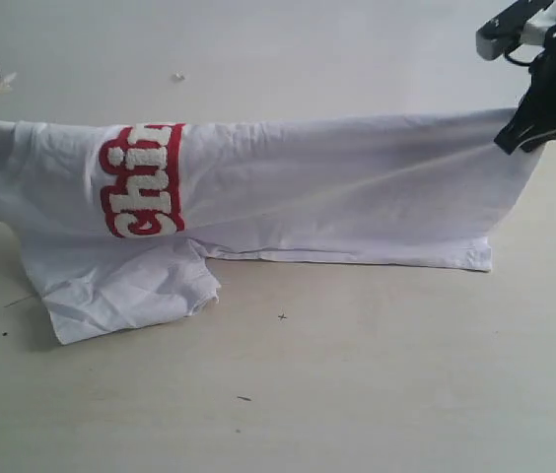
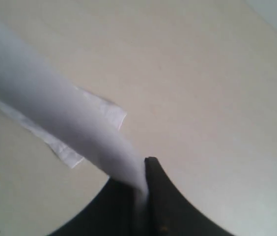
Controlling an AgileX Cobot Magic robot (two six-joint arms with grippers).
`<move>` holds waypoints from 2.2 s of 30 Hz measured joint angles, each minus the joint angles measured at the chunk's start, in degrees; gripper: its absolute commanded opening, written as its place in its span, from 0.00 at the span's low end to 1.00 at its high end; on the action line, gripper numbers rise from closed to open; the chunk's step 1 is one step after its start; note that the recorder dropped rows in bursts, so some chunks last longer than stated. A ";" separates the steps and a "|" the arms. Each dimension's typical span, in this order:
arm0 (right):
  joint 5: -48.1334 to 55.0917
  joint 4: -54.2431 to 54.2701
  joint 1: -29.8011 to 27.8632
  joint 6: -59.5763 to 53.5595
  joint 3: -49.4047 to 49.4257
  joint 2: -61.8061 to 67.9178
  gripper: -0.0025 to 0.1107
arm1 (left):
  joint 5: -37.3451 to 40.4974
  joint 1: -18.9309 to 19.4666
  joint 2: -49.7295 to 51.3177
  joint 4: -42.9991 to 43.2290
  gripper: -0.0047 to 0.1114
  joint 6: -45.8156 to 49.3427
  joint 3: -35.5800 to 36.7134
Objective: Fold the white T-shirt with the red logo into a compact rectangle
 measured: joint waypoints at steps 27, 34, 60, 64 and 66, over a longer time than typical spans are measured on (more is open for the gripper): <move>12.04 7.60 -0.22 -0.51 -13.88 1.26 0.02 | -10.49 1.31 -0.29 5.88 0.04 -8.74 -0.10; 19.21 9.52 -0.22 -2.03 -14.03 -1.12 0.02 | -1.29 1.23 -4.60 4.00 0.04 -6.85 -0.21; 21.54 21.46 -0.50 -5.92 -5.33 -24.30 0.02 | 31.01 0.58 -22.96 -18.91 0.04 12.77 -4.32; 21.54 15.98 -0.50 -1.55 -4.55 -19.40 0.02 | 33.61 0.58 -17.64 -17.02 0.04 10.77 -4.45; 21.54 15.09 -0.50 0.05 -3.86 -15.51 0.02 | 36.00 0.58 -13.30 -16.63 0.04 10.47 -4.58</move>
